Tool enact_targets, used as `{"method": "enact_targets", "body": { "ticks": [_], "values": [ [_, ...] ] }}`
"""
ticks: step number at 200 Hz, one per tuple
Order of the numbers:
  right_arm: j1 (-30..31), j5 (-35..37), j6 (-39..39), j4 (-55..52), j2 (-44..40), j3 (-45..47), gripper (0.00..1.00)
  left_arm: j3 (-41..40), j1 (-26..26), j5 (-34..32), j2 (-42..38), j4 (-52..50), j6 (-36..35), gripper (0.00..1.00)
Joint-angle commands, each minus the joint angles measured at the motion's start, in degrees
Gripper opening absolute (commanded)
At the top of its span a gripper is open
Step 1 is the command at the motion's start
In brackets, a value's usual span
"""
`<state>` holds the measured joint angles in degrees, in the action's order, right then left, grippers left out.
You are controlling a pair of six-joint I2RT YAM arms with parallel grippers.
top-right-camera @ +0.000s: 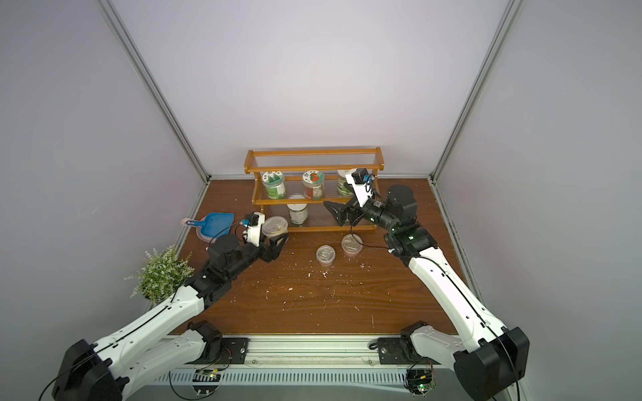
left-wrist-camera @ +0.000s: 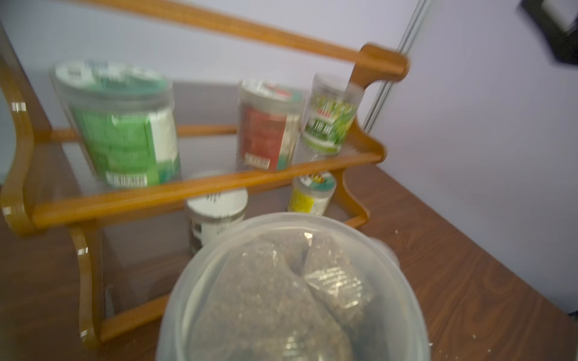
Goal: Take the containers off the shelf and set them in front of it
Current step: Place the container at the center of the board.
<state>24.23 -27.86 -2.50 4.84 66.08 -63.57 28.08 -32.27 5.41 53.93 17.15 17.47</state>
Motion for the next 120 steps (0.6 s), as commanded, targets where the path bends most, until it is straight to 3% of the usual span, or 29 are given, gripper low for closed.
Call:
{"method": "enact_targets", "body": {
  "ticks": [1,46,120],
  "values": [
    [-0.3,-1.2,0.1,0.8,-1.5,-0.3,0.99,-3.7,-3.4,-3.3,1.9,11.2,1.9,0.65],
    [-0.4,-0.6,0.6,0.1,-1.5,0.0,0.99,-10.6,-6.0,-3.1,13.6,23.9,1.9,0.65],
    [-0.4,1.3,2.1,-1.2,-2.1,0.3,0.99,-8.7,-6.5,-1.3,30.3,33.4,-0.8,0.67]
  ]
}}
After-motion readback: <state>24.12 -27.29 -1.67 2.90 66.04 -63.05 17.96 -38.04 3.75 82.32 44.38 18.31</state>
